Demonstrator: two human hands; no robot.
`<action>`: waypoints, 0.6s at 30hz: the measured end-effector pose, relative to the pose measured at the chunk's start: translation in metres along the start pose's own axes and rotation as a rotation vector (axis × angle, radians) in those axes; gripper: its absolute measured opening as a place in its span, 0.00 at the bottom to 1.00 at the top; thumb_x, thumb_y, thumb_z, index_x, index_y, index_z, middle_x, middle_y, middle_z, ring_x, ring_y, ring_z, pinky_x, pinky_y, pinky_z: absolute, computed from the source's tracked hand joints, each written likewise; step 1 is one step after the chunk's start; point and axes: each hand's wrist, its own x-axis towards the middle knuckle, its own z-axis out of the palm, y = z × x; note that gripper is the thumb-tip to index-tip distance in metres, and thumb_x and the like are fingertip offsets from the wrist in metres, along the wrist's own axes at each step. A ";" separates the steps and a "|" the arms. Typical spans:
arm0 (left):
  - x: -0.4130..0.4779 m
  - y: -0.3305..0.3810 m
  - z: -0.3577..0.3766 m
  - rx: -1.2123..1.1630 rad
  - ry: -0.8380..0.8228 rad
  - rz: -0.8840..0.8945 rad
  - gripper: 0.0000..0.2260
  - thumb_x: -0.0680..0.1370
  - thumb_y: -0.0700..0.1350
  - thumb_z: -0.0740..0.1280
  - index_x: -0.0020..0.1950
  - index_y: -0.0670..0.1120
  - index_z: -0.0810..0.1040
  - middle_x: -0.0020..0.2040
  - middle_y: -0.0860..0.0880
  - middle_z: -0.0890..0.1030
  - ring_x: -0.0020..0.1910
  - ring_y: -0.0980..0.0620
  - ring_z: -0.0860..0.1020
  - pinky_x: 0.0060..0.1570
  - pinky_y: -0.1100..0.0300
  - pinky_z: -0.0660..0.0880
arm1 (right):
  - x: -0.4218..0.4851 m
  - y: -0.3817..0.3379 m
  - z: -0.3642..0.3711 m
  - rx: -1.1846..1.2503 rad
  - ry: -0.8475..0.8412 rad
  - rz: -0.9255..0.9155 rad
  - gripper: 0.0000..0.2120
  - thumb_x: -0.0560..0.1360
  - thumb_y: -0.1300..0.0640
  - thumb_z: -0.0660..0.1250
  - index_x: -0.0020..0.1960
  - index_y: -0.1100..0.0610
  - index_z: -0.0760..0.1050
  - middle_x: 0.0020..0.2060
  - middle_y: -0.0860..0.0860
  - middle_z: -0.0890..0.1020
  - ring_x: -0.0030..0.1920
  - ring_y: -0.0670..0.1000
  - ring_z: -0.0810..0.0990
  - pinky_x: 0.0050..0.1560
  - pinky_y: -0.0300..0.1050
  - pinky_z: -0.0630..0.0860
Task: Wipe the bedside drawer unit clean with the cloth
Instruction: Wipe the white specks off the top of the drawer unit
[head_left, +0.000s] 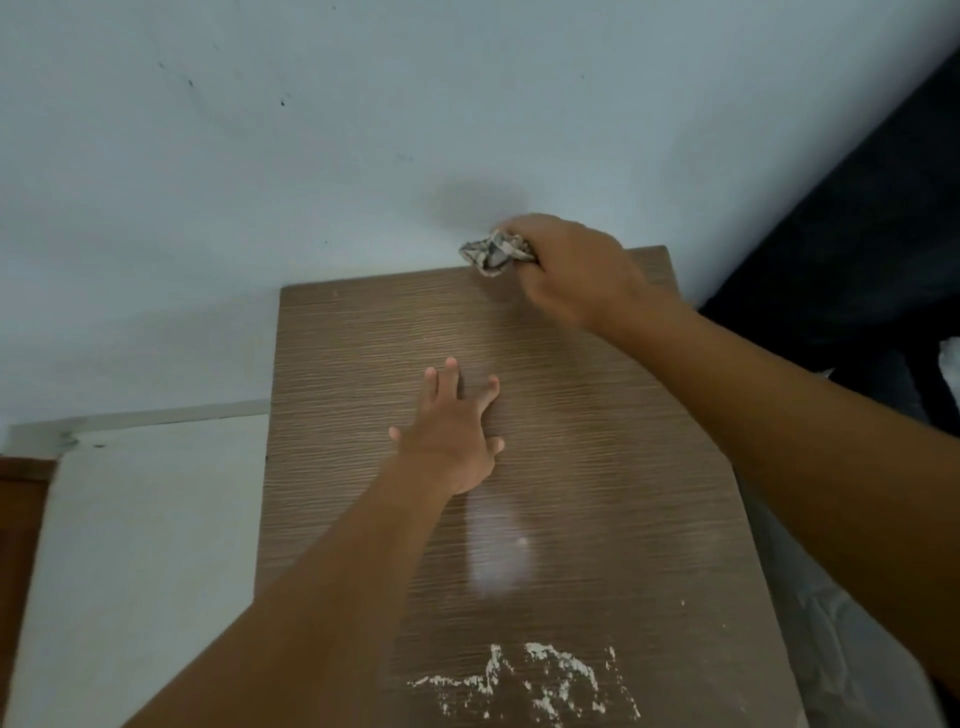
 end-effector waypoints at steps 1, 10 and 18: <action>0.000 0.001 0.000 0.000 -0.002 -0.002 0.30 0.81 0.52 0.63 0.78 0.62 0.51 0.79 0.52 0.34 0.77 0.49 0.33 0.69 0.29 0.51 | 0.013 -0.006 0.009 -0.019 -0.039 -0.046 0.14 0.76 0.53 0.59 0.60 0.48 0.75 0.56 0.47 0.80 0.55 0.53 0.78 0.53 0.51 0.73; 0.001 0.001 0.002 -0.012 0.021 0.013 0.30 0.80 0.51 0.64 0.78 0.61 0.53 0.80 0.51 0.36 0.78 0.49 0.34 0.68 0.28 0.51 | 0.034 0.010 0.082 -0.116 -0.298 -0.145 0.28 0.73 0.60 0.58 0.72 0.48 0.68 0.72 0.48 0.69 0.72 0.53 0.64 0.73 0.55 0.58; -0.012 -0.023 -0.002 -0.036 0.010 0.103 0.27 0.80 0.53 0.64 0.78 0.55 0.60 0.80 0.52 0.41 0.79 0.51 0.41 0.76 0.41 0.50 | -0.060 0.026 0.079 0.004 -0.226 -0.168 0.24 0.70 0.57 0.58 0.65 0.48 0.76 0.66 0.45 0.76 0.69 0.49 0.69 0.74 0.54 0.52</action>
